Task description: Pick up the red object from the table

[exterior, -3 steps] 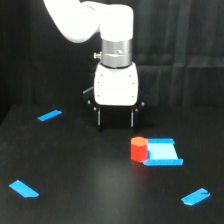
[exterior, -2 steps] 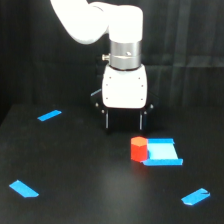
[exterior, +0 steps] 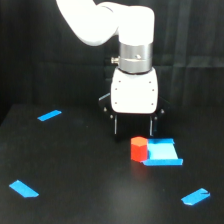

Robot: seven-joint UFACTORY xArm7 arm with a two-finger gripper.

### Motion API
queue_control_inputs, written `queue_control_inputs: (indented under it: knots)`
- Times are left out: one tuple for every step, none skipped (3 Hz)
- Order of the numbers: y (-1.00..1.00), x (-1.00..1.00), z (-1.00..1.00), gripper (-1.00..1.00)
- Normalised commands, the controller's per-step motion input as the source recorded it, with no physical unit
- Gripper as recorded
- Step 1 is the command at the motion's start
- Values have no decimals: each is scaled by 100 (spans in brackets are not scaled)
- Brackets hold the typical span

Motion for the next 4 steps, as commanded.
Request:
queue_control_inputs:
  knots:
    - [-59,-7,-10,99]
    - [-55,-1,-18,98]
    - [-65,-3,-21,87]
    - [-21,7,-12,-77]
